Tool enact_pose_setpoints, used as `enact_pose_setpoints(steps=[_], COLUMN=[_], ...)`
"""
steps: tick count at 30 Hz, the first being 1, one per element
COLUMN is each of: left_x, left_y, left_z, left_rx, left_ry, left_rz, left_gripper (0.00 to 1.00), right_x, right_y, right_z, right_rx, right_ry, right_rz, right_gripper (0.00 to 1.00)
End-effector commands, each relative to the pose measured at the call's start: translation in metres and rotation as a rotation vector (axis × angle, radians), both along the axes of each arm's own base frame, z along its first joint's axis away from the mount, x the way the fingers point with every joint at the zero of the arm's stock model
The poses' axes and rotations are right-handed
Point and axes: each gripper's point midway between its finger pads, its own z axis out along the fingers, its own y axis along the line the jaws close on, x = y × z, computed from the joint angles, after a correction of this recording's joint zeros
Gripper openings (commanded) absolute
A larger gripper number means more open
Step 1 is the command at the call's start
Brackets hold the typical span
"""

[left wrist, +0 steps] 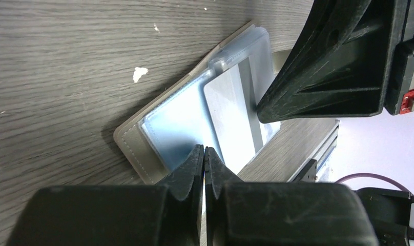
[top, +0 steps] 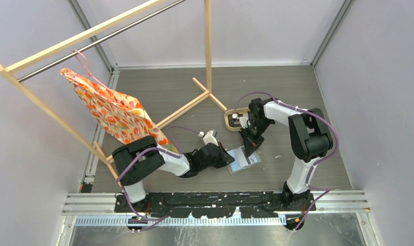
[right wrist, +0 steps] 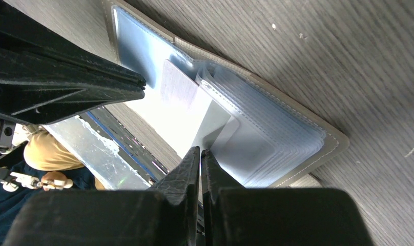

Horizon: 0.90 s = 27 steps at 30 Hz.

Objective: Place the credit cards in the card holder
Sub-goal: Insert the credit card into the card holder.

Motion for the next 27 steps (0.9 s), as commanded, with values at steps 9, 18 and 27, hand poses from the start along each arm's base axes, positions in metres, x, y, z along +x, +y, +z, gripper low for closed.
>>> enact_pose_setpoints(steps=[9,18,27], left_x=[0.007,0.011,0.012], left_y=[-0.015,-0.034,-0.042], left_z=[-0.006,0.006,0.016], left_rx=[0.063,0.039,0.01], left_ry=[0.002,-0.009,-0.018], left_rz=[-0.036,-0.078,-0.091], left_gripper=[0.02,0.01,0.01], right_x=[0.01,0.011,0.013], right_y=[-0.004,-0.004,0.007], right_z=[-0.006,-0.006,0.019], right_rx=[-0.045,-0.047,0.048], right_ry=[-0.047,-0.05,-0.092], right_rz=[0.026,0.03,0.032], right_gripper=[0.1,0.1,0.15])
